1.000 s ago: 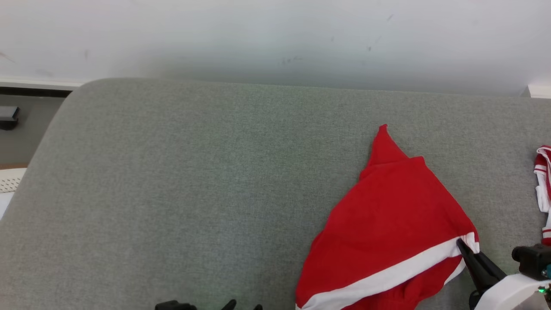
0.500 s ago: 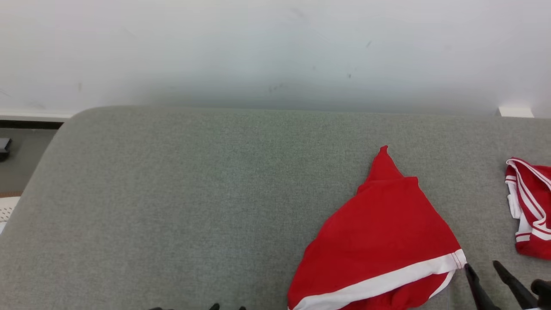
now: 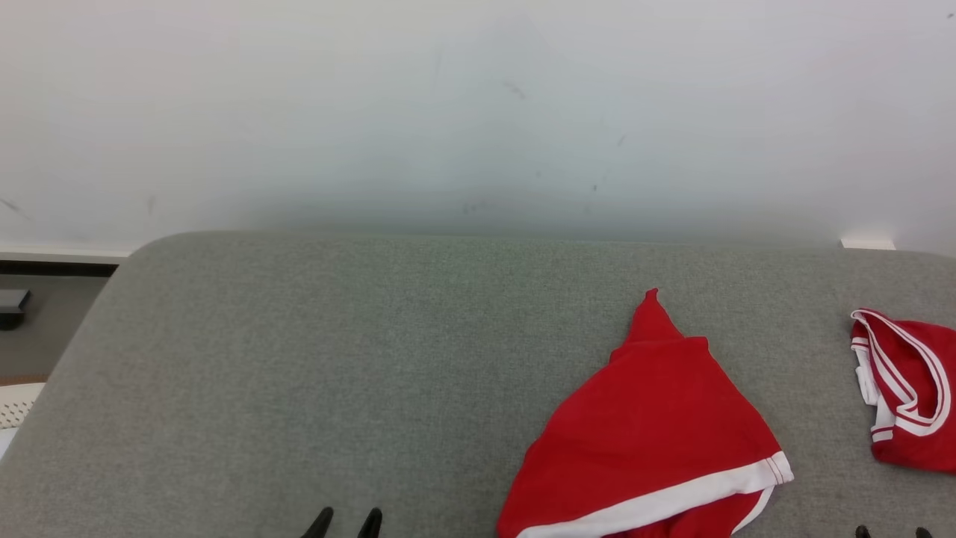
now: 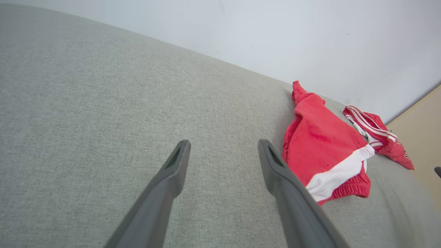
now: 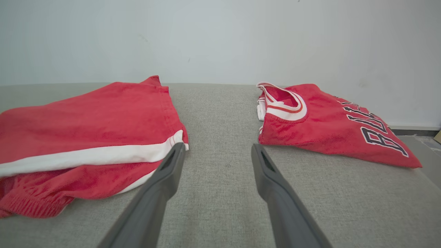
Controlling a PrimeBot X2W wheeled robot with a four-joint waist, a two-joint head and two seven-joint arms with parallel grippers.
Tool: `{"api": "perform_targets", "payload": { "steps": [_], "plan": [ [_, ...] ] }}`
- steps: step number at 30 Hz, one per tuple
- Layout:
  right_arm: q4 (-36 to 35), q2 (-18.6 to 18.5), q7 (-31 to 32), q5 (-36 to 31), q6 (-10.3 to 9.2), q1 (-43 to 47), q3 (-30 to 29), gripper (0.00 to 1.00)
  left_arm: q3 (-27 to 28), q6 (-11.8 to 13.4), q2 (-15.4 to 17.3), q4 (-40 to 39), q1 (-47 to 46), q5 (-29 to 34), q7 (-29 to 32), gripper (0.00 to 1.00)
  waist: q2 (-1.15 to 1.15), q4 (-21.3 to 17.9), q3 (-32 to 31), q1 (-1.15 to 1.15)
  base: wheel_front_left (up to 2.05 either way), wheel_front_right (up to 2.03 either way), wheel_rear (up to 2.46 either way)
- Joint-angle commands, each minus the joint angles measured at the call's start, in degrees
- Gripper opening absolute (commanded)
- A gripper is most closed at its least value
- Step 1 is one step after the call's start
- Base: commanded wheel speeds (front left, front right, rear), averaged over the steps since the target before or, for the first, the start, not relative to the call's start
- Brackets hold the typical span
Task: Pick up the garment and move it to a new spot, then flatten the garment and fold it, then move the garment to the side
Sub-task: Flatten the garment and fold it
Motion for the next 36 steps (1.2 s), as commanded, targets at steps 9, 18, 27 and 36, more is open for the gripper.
{"api": "perform_targets", "payload": {
  "steps": [9,18,27,36],
  "plan": [
    [-0.17,4.01,-0.48,-3.77,-0.17,1.02,4.11,1.0,1.24,1.6,0.59,-0.09,0.71,2.84,-5.39,1.0,0.0,0.23,-0.79,0.0,0.0,0.0,0.0],
    [-2.17,2.27,4.45,-1.21,-0.17,-3.53,21.26,1.0,0.27,0.97,0.42,0.52,-0.86,3.97,-6.48,1.0,0.0,2.52,-0.35,0.0,0.0,0.0,0.0],
    [-2.13,0.57,15.23,5.98,-0.17,-8.51,36.98,1.0,-1.58,0.2,-0.17,1.24,-2.96,4.74,-6.42,1.0,0.0,6.9,0.86,0.0,0.0,0.0,0.0],
    [-2.1,0.1,19.6,8.67,-0.17,-11.18,38.78,1.0,-2.31,-0.48,-1.34,2.49,-4.72,4.76,-7.36,1.0,0.0,10.24,3.55,0.0,0.0,0.0,0.0]
  ]
}}
